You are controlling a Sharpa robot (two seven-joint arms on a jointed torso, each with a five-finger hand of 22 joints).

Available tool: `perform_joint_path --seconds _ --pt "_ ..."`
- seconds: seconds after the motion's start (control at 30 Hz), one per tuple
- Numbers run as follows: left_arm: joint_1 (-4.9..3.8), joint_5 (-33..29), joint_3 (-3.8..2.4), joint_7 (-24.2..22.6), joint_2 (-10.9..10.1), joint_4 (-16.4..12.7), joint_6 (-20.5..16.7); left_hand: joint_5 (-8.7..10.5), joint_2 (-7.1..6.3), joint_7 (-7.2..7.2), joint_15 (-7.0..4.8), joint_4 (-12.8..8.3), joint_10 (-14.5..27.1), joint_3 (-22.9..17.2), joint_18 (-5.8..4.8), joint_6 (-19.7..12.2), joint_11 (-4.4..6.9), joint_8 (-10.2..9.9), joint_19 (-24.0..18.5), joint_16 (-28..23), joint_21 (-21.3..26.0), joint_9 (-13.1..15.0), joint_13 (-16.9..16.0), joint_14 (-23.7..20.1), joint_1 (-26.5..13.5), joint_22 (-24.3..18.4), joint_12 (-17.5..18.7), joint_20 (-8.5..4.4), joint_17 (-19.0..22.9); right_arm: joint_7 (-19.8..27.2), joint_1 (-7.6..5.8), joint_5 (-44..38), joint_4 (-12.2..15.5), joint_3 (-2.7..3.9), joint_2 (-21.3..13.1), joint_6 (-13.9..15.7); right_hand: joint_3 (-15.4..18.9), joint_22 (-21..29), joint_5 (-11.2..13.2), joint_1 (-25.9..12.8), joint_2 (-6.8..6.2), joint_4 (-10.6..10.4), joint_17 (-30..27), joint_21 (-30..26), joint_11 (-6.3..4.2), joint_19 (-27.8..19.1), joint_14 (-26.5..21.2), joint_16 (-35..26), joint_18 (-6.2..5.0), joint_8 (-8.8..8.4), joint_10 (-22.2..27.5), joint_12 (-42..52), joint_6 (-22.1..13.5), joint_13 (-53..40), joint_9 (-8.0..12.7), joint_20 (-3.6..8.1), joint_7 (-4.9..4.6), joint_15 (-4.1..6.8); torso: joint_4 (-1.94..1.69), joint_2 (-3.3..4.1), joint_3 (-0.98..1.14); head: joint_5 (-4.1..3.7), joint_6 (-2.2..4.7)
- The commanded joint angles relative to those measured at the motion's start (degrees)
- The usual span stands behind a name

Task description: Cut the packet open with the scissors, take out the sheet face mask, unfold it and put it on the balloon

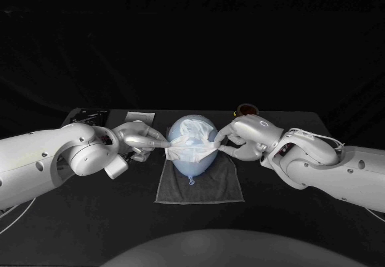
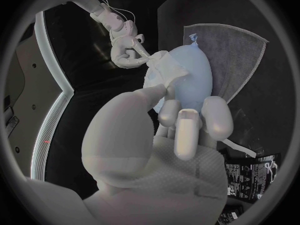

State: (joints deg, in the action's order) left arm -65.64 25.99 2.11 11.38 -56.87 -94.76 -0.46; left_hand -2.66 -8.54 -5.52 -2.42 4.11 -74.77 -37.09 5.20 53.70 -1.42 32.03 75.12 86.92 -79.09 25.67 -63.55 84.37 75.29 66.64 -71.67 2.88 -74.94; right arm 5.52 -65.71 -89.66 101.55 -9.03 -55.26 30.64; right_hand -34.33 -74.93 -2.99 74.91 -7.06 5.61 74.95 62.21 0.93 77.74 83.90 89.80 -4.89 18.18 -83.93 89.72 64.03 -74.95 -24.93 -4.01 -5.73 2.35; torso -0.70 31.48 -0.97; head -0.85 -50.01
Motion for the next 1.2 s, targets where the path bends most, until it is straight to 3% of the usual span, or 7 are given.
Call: perform_joint_path --seconds 0.03,0.5,0.63,0.7,0.8,0.97,1.2 --pt "-0.06 0.8 0.05 0.85 -0.03 -0.29 2.43 -0.16 0.1 -0.14 -0.18 -5.28 -0.81 -5.53 -0.17 -0.28 0.42 0.26 0.18 0.23 -0.25 4.96 0.1 3.71 -0.59 0.02 0.08 0.21 -7.69 -0.84 -0.02 -0.82 -0.03 -0.01 -0.09 -0.1 -0.15 -7.66 -0.11 0.26 -0.51 0.45 15.05 -0.09 0.39 -0.34 6.1 0.2 -0.61 0.49 -6.07 0.28 -0.38 -15.05 -0.08 0.07 0.06 -0.33 0.02 0.02 0.04 0.02 0.01" --pt "-0.05 -1.46 0.35 -0.19 0.04 -0.81 0.72 -0.13 0.42 -0.52 0.16 -4.45 1.16 -3.84 -0.03 -2.71 0.03 -1.05 -0.41 0.09 0.24 4.9 2.75 3.6 -2.28 -0.77 2.16 0.46 -7.4 -1.3 0.1 -1.08 0.08 -0.3 -0.44 -4.94 -0.89 -7.71 -0.58 0.91 -0.55 0.96 15.05 -0.06 0.31 -0.37 6.1 0.2 -0.65 1.32 -6.07 0.28 0.01 -15.05 -0.26 0.04 0.18 -0.32 0.03 -0.01 -0.02 -0.15 0.01" --pt "-0.05 -0.48 0.37 -0.7 0.03 -0.79 -0.07 -0.1 -1.01 -1.74 1.01 -3.58 4.29 -1.84 0.28 -5.01 -1.04 -3.31 -1.67 -0.4 1.24 3.7 6.21 3.19 -3.95 -2.57 4.8 1.01 -6.21 -1.58 0.15 -0.79 0.06 -0.44 -0.47 -6.39 -0.9 -7.15 -0.55 0.48 -0.75 0.76 15.05 -2.26 0.64 -1.51 6.1 0.2 -1.03 1.36 -6.07 0.28 -0.84 -15.05 -0.14 -0.1 -0.26 -0.47 -0.03 0.03 -0.02 -0.19 0.01" --pt "-0.05 1.08 0.38 -0.79 -0.01 -0.77 -0.18 -0.12 -2.94 -2.47 1.63 -2.72 5.95 0.64 0.49 -6.22 -1.72 -4.45 -2.54 -0.78 1.95 3.03 7.96 2.85 -5.69 -3.78 6.0 1.53 -5.32 -1.6 0.19 -0.51 0.08 -0.5 -0.5 -6.48 -0.01 -6.63 -1.75 -0.25 -1.08 0.22 15.05 -4.29 0.75 -2.7 6.1 0.2 -1.35 1.4 -5.8 -0.16 -1.71 -14.72 0.07 -0.4 -0.28 -0.64 -0.02 0.04 -0.02 -0.24 0.01" --pt "-0.05 4.41 0.38 -0.64 -0.05 -0.69 -0.04 -0.11 -4.71 -2.87 2.09 -1.87 6.71 3.42 0.67 -6.77 -2.18 -5.02 -3.12 -1.05 2.49 2.55 8.47 2.56 -7.08 -4.61 6.22 2.02 -4.67 -1.72 0.25 0.18 0.19 -0.58 -0.6 -4.82 2.33 -5.37 -2.49 -2.31 -2.75 -1.14 13.24 -8.9 1.18 -5.11 5.17 -0.67 -2.09 -0.23 -3.81 -3.34 -5.02 -12.38 1.12 -0.75 -0.78 -1.05 0.01 0.01 0.0 -0.27 0.01" --pt "-0.05 10.06 0.38 0.15 -0.13 -0.39 0.93 -0.12 -6.4 -2.75 2.2 -0.11 7.2 7.84 0.84 -6.94 -2.31 -5.34 -3.42 -1.22 2.95 1.98 8.61 2.32 -8.29 -5.15 6.02 2.45 -4.24 -1.82 0.31 2.27 0.33 -0.64 -1.04 1.43 7.44 -4.69 -2.07 -5.74 -5.39 -4.61 12.84 -10.89 2.44 -5.82 4.93 -0.86 -2.23 -2.47 -3.35 -3.99 -8.66 -11.81 2.63 -1.76 -2.19 -2.2 -0.03 0.01 -0.01 -0.44 0.01" --pt "-0.05 13.56 0.38 0.88 -0.57 -0.02 1.58 -0.12 -6.43 -2.49 2.06 2.97 7.33 13.42 0.87 -6.58 -2.03 -5.13 -3.32 -1.24 3.24 1.36 8.58 2.25 -7.31 -5.36 5.52 2.33 -4.12 -2.01 0.33 5.35 0.48 -0.66 -1.96 4.18 15.14 -4.34 -3.08 -4.95 -5.56 -9.01 12.66 -12.14 2.58 -5.53 4.83 -0.9 -2.44 -2.92 -3.11 -4.22 -8.87 -11.42 3.65 -2.18 -2.25 -2.39 0.03 0.01 -0.02 -0.43 0.01"
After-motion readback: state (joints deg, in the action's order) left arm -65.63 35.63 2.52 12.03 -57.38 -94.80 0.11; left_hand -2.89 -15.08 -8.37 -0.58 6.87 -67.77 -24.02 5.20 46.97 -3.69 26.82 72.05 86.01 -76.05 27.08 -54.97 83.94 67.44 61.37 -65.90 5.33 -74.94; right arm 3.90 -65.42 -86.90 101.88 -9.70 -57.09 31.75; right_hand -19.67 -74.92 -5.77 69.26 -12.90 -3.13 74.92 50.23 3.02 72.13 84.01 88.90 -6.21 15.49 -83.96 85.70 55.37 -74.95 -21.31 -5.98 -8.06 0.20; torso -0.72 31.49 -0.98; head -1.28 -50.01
